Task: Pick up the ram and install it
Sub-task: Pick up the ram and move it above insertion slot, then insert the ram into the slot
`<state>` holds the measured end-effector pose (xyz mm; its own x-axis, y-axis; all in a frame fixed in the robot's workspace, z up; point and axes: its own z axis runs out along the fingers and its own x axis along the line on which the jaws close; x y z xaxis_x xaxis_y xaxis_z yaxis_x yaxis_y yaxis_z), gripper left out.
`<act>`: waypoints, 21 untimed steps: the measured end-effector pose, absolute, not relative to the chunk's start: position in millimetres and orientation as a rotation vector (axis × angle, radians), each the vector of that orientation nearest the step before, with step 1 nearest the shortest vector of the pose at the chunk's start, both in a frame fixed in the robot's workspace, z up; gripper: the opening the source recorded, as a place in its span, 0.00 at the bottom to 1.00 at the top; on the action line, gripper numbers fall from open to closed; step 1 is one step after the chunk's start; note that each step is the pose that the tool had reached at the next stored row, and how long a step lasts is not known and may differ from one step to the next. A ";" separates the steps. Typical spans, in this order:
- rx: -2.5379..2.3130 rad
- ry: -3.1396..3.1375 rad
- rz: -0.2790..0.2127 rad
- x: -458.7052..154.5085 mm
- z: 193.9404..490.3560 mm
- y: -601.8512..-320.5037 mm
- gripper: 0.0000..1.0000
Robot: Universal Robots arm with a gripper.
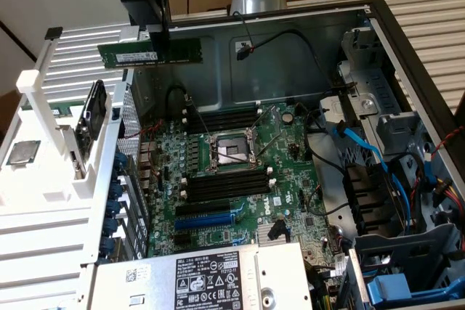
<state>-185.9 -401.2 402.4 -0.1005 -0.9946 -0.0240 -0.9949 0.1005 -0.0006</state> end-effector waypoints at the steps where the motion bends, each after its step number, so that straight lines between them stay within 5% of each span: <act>1: -2.095 2.317 0.026 -183.6 401.9 -400.2 0.12; 21: -2.093 2.315 0.008 -128.4 383.0 -391.9 0.12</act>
<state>-128.4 -391.9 383.0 -0.1006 -0.9948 -0.0187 -0.9949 0.1008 -0.0100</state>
